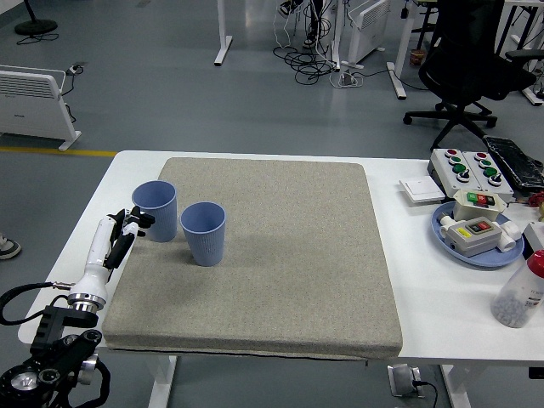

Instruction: Push cup pick cup insert cup

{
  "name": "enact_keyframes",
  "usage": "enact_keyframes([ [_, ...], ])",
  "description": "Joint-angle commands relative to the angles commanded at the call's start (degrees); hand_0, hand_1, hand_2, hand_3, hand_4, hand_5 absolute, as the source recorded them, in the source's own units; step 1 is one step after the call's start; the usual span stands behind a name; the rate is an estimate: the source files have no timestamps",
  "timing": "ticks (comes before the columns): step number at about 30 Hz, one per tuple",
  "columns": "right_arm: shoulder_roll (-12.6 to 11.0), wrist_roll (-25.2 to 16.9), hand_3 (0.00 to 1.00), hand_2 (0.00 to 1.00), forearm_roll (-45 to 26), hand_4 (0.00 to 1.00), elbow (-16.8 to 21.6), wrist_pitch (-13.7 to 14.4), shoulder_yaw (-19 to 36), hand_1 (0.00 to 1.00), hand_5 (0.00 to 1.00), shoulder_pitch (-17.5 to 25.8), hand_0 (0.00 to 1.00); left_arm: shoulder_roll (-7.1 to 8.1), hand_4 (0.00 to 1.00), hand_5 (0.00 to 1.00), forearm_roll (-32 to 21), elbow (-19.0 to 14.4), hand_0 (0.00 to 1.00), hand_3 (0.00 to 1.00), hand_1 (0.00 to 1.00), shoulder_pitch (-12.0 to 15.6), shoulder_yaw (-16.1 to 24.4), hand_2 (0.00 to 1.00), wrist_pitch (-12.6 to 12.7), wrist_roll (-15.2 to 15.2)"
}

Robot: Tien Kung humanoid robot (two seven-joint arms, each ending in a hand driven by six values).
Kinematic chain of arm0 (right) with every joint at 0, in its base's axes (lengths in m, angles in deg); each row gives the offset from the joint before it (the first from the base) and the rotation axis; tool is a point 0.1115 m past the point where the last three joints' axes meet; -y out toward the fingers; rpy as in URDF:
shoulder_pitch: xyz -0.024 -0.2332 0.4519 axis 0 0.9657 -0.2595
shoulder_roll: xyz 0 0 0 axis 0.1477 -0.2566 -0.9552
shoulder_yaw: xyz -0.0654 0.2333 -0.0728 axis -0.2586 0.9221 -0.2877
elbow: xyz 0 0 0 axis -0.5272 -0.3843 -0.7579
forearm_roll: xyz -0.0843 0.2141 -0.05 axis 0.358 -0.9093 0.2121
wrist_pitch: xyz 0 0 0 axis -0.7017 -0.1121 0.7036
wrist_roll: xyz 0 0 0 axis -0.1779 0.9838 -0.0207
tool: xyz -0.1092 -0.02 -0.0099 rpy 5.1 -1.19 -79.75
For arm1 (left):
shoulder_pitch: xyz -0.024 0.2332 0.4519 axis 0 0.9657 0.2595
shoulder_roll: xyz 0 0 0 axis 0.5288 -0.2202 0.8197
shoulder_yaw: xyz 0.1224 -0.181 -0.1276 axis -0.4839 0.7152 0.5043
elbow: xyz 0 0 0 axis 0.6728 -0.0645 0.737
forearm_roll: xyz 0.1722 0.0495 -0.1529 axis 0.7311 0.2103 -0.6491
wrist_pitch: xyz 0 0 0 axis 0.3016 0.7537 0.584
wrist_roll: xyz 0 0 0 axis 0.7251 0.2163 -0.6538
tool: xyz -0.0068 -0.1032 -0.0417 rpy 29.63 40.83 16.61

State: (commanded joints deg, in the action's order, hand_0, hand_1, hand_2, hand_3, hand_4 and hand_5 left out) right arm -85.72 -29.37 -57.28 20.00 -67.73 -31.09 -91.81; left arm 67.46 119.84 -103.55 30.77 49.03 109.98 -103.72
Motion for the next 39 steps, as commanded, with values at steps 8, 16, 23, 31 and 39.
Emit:
enact_keyframes([
  [8,-0.1,0.1,0.596,0.704,0.0,0.161,0.0,-0.1,0.1,0.667,0.386,0.3,0.730,4.58,0.859,0.501,18.7,-13.6,0.654,0.730,0.749,-1.4,2.4,0.777,0.2,10.8],
  [16,-0.2,0.4,0.596,0.704,0.4,0.162,0.0,-0.3,0.4,0.667,0.387,0.9,0.731,9.10,0.986,0.514,37.7,-18.0,0.918,0.998,0.973,-8.9,-1.8,0.998,-16.9,26.3],
  [23,-0.1,0.4,0.596,0.705,0.2,0.162,0.0,-0.4,0.3,0.667,0.388,0.9,0.730,11.02,0.998,0.517,52.0,-15.8,0.924,0.996,0.976,-17.0,-11.3,0.998,-31.4,29.8],
  [31,-0.1,0.5,0.596,0.705,0.6,0.163,0.0,-0.5,0.5,0.667,0.388,0.6,0.731,10.08,0.952,0.430,53.5,-11.4,0.907,0.991,0.960,-23.8,-18.2,0.998,-36.4,30.5],
  [39,-0.1,0.5,0.595,0.705,1.0,0.163,0.0,-0.5,0.7,0.667,0.388,0.6,0.731,8.65,0.880,0.356,53.2,-7.2,0.900,0.985,0.935,-26.3,-19.6,0.984,-36.9,30.2],
])
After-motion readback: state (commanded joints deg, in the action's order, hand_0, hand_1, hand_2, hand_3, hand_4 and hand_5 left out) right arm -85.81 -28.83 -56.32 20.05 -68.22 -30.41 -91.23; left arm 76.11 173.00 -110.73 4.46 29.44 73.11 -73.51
